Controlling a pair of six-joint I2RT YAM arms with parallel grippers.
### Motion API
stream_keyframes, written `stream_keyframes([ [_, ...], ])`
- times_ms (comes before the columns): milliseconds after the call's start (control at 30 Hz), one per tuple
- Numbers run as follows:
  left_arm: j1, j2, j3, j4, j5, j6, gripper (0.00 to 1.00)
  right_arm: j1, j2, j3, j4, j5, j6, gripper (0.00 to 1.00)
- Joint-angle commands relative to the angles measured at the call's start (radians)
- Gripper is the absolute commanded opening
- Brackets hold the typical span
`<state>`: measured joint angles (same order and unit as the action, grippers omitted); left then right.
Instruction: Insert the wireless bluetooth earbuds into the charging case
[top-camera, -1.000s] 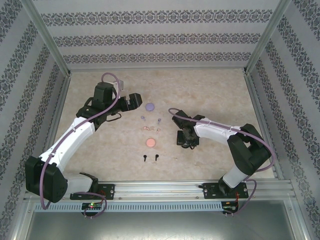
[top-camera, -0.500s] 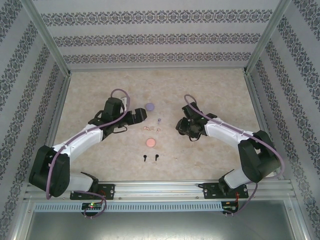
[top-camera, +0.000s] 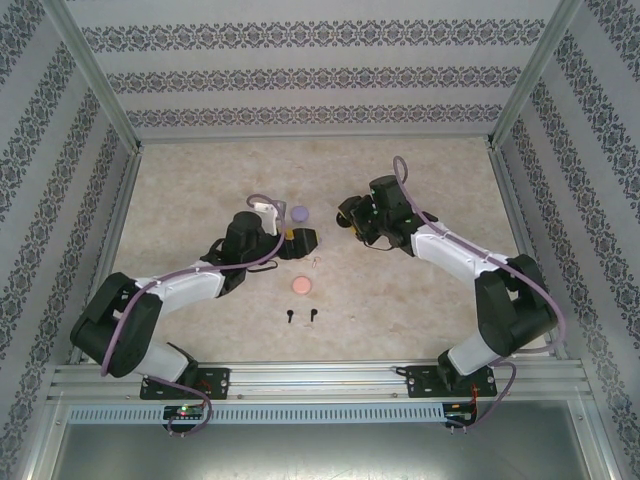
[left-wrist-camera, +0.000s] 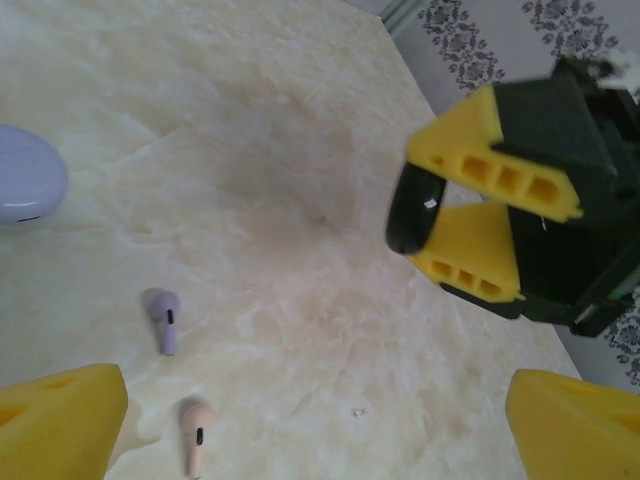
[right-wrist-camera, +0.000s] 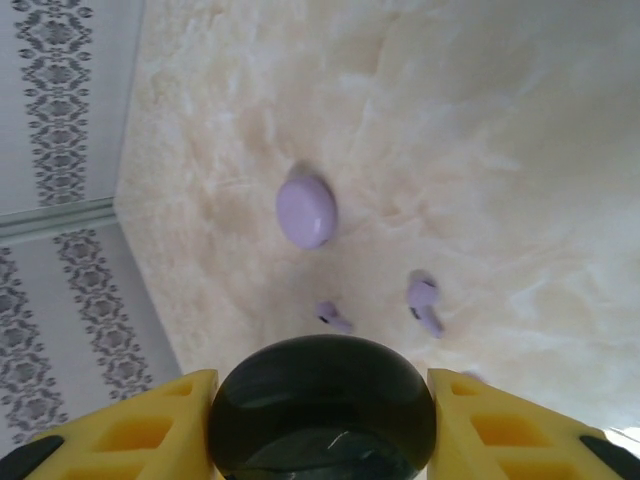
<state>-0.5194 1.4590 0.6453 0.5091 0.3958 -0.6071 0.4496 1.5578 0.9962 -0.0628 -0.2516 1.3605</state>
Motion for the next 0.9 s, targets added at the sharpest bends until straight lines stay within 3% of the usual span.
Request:
stream_keyframes([
  [0,-0.03,0.037,0.037,0.122,-0.042,0.045,0.94,0.012,0.019,0.05,0.064,-0.042,0.086,0.42],
  [267,-0.053,0.133,0.092,0.198,-0.058,0.045,0.78,0.036,0.023,0.064,0.087,-0.048,0.113,0.42],
  [867,-0.054,0.218,0.181,0.259,-0.042,0.048,0.59,0.054,-0.007,0.037,0.126,-0.067,0.133,0.39],
])
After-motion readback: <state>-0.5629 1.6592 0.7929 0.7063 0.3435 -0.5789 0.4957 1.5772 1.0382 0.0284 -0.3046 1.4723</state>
